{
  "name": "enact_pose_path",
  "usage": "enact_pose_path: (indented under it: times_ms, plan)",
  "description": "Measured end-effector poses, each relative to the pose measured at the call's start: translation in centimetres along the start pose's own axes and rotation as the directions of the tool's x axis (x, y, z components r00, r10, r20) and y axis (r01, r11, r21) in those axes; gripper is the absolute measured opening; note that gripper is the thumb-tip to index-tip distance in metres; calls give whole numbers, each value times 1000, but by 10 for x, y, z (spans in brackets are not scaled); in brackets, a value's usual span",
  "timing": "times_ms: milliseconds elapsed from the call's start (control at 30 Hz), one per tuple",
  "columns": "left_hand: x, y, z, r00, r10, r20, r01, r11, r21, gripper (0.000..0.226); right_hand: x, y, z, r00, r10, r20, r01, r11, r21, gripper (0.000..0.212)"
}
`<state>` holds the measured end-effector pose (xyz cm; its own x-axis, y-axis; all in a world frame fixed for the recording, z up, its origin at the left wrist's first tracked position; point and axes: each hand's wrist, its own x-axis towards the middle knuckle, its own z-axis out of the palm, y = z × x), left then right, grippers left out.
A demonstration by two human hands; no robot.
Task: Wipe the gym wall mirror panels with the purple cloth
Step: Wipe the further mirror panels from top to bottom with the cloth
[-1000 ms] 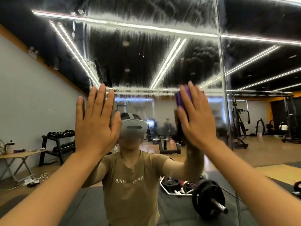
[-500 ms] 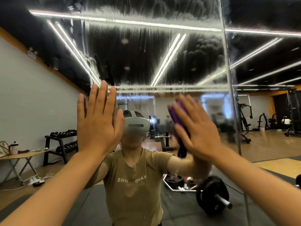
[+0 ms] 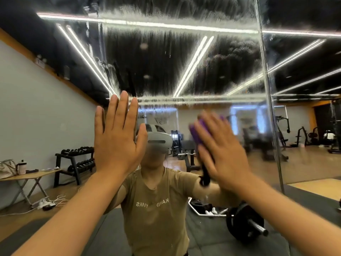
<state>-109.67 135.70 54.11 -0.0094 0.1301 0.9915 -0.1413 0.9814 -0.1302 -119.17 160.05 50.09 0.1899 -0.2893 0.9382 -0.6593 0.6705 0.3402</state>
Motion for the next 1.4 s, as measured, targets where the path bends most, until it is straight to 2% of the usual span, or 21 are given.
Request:
enact_pose_path:
  times_ms: [67,167,333,367,433,500,567,667,767,833,900,967,1000,1100,1167,1233,1300,1400]
  plan:
    - [-1,0,0,1000,0,-2,0,1000,1,64,-60,-17,0,979,-166,121,169,985,-15,57]
    - [-1,-1,0,1000,-1,0,1,1000,-5,64,-116,-18,-5,864,-398,309,435,899,-57,69]
    - [-1,-2,1,1000,3,-16,-3,1000,-18,64,-78,10,-11,745,-564,355,597,802,22,56]
    - [-1,-2,1,1000,3,-21,-3,1000,-18,64,-62,17,-11,758,-561,334,585,810,34,55]
    - [-2,-1,1,1000,1,-30,-2,1000,-20,64,-23,33,-10,842,-478,250,484,874,40,53]
    - [-2,-2,1,999,2,-36,-2,1000,-20,64,22,52,-11,939,-314,142,316,949,12,52]
    - [-2,-1,1,999,2,-35,-3,1000,-24,64,61,70,-14,993,-105,63,105,994,-6,54]
    - [-3,-1,2,999,1,-32,-2,999,-33,63,92,82,-17,991,130,7,-130,991,-12,59]
    - [-3,-1,1,999,1,-37,-2,1000,-28,63,78,64,-10,976,209,-56,-209,978,5,59]
    - [-3,-2,2,999,4,-39,-5,1000,-28,63,47,42,-6,987,149,-63,-149,989,2,58]
    - [-3,-1,2,999,6,-44,-8,999,-33,63,2,20,-4,1000,-22,-5,22,1000,-10,57]
    - [-4,-1,2,999,8,-44,-9,999,-32,63,-49,5,-7,970,-215,115,219,975,-27,58]
    - [-4,-1,2,999,7,-41,-8,999,-32,63,-73,1,-9,932,-306,194,317,948,-28,60]
    - [-4,-1,1,1000,2,-24,-3,999,-35,63,-116,7,-17,759,-524,387,572,820,-11,61]
    - [-4,-1,1,1000,-3,-19,2,999,-42,63,-113,17,-21,685,-589,430,647,762,13,60]
    - [-4,0,1,1000,-7,-14,6,999,-45,63,-99,25,-22,643,-636,427,684,728,54,59]
    - [-5,0,2,1000,-9,-13,9,999,-37,63,-75,33,-21,665,-639,387,666,741,78,55]
    - [-5,-1,2,1000,-13,-10,12,999,-34,63,-17,53,-21,838,-469,278,480,877,33,53]
